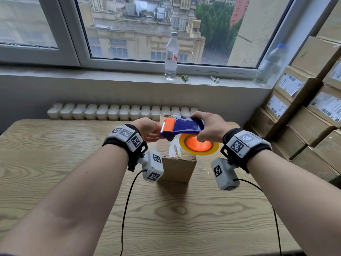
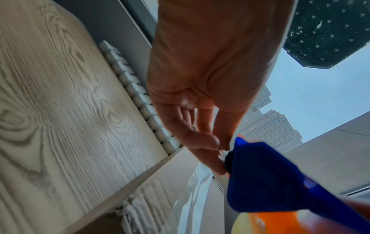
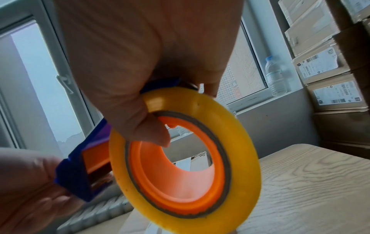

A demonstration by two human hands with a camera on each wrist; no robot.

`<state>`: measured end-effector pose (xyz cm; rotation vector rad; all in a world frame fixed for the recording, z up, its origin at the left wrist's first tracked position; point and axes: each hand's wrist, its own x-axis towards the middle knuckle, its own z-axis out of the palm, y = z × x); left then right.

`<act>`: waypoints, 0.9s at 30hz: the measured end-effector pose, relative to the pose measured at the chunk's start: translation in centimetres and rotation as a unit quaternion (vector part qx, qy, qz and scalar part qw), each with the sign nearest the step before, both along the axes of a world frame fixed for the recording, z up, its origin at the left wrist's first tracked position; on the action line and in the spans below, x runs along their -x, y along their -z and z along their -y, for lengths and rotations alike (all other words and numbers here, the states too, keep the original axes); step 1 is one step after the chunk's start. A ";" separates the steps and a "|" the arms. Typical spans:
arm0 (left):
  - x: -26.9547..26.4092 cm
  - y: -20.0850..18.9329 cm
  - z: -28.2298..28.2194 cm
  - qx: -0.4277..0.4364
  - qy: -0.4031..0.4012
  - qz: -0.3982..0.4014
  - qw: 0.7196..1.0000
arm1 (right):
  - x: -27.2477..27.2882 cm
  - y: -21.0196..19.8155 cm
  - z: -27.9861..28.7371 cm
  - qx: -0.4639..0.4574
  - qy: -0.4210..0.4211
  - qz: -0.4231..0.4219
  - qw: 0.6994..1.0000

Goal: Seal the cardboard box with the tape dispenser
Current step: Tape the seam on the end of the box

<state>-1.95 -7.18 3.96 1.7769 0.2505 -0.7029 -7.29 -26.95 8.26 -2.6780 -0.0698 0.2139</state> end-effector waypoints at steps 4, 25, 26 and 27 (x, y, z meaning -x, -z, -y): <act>0.3 1.1 -0.3 -0.010 -0.020 0.019 1.000 | 0.5 -0.3 -0.5 0.013 -0.018 -0.003 1.000; 3.8 2.8 -1.1 -0.071 -0.119 0.044 0.989 | 3.2 -1.9 1.0 0.081 -0.114 -0.036 0.989; 4.1 3.0 -1.5 -0.067 -0.120 0.028 0.990 | 3.2 -1.9 1.5 0.094 -0.114 -0.041 0.988; 4.5 3.2 -1.8 -0.057 -0.115 0.015 0.992 | 3.2 -2.0 2.0 0.105 -0.115 -0.046 0.987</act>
